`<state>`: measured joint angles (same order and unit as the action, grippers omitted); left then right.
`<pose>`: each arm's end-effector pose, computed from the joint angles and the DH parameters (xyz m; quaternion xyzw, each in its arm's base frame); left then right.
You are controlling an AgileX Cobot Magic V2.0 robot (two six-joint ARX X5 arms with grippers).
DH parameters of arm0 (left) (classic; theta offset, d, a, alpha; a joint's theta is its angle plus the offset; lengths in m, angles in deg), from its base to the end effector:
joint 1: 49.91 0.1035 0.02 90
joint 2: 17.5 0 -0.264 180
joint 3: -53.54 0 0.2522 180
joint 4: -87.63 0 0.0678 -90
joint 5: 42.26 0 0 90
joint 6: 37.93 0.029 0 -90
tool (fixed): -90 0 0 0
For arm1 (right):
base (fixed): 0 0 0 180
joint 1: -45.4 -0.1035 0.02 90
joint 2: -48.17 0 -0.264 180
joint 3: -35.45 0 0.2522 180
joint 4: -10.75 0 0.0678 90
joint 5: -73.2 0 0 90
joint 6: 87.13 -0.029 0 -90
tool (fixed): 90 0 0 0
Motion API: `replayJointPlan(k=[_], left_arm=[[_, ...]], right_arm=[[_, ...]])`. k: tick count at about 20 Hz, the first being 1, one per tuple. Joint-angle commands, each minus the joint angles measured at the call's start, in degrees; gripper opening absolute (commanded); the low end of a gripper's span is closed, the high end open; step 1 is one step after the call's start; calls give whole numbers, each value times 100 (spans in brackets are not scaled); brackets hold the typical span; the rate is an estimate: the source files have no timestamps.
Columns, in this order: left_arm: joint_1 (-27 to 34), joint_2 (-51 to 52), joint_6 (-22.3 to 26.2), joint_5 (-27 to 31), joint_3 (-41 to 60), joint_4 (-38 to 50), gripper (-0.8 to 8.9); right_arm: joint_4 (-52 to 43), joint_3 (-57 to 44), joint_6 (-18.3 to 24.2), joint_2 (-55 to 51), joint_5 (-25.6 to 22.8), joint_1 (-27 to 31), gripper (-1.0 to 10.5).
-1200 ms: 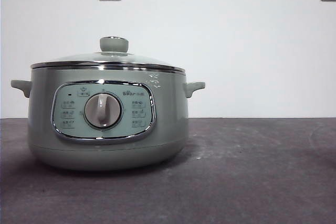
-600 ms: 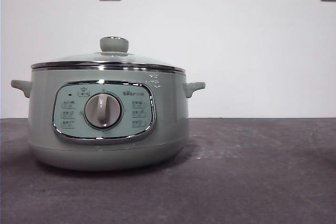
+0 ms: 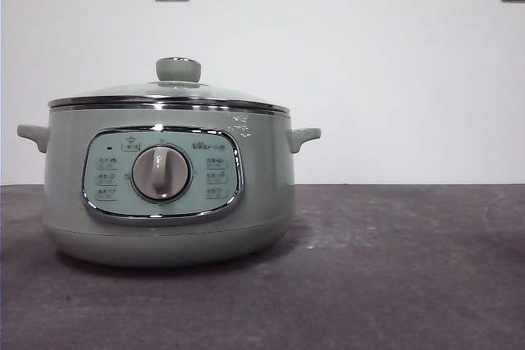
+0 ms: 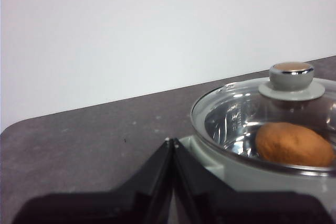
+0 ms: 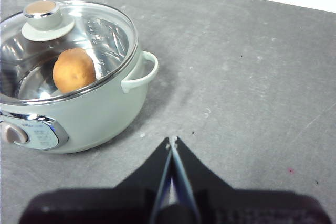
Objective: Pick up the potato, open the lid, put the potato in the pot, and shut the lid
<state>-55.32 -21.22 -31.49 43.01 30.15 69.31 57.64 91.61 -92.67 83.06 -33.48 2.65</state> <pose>0.0901 -0.0109 0.2078 0.0559 -0.0167 -0.0876 0.9944 0.0972 0.0785 0.3047 -0.0639 0.2030 0.2104 0.9542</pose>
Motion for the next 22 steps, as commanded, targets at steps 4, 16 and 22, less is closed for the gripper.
replayJointPlan(k=[4,16,22], left_arm=[[31,326,50,17,592,22,-3],[291,358,-214,2,942,-551,-3],[286,356,-214,15,942,-551,-3]], right_arm=[[-37,-37,2,-9,-17,-2,-16],[-33,-37,2,-9,-17,-2,-16],[-33,-37,2,-7,-17,-2,-16]])
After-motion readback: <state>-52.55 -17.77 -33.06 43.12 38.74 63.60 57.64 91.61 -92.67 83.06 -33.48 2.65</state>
